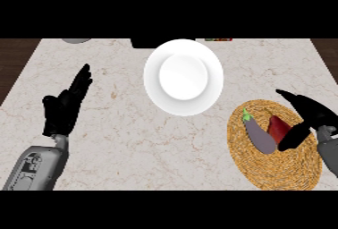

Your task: Pick the pear from the placemat and place it in the plate

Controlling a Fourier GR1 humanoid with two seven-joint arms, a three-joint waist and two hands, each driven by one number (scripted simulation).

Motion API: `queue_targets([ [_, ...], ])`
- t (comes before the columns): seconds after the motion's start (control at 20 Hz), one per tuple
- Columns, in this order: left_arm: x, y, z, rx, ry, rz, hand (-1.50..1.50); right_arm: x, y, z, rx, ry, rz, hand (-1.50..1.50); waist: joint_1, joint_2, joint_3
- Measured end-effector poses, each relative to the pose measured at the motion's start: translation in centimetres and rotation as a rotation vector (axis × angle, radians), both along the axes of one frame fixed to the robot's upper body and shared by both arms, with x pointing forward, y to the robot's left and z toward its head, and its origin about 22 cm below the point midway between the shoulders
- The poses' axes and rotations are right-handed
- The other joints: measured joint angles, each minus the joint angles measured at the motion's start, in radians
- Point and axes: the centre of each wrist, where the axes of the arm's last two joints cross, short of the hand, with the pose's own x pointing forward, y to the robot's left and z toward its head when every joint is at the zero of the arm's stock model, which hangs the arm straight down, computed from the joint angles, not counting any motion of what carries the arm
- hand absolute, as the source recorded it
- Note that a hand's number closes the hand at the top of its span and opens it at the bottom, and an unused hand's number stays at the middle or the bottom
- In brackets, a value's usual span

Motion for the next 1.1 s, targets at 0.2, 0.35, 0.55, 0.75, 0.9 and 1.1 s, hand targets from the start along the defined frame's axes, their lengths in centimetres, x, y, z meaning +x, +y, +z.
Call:
queue_targets([
  [0.2, -0.2, -0.2, -0.6, 0.003, 0.002, 0.001, 0.00, 0.3, 0.7, -1.8, -0.012, 0.022, -0.003, -1.50, 0.000, 0.000, 0.000],
  [0.35, -0.2, -0.2, -1.2, 0.002, 0.002, -0.002, 0.00, 0.6, 0.0, -2.6, -0.012, 0.036, -0.011, -1.50, -0.001, 0.000, 0.000],
  [0.55, -0.1, -0.3, -1.1, 0.007, 0.000, 0.001, 0.00, 0.8, -1.2, -3.8, -0.014, 0.049, -0.011, 1.50, -0.001, -0.001, -0.001],
  [0.75, -0.3, -0.1, -1.0, 0.004, -0.002, 0.004, 0.00, 0.6, -1.4, -4.9, -0.029, 0.002, 0.004, 1.50, -0.002, -0.003, -0.005],
  [0.9, -0.6, -0.2, -1.1, 0.001, 0.004, 0.004, 0.00, 0.9, -1.8, -5.2, -0.047, -0.027, 0.008, 1.50, -0.002, -0.004, -0.007],
  [1.1, -0.3, -0.3, -0.5, 0.004, -0.001, 0.005, 0.00, 1.2, -2.2, -4.7, -0.054, -0.065, 0.014, 1.50, -0.003, -0.003, -0.005],
])
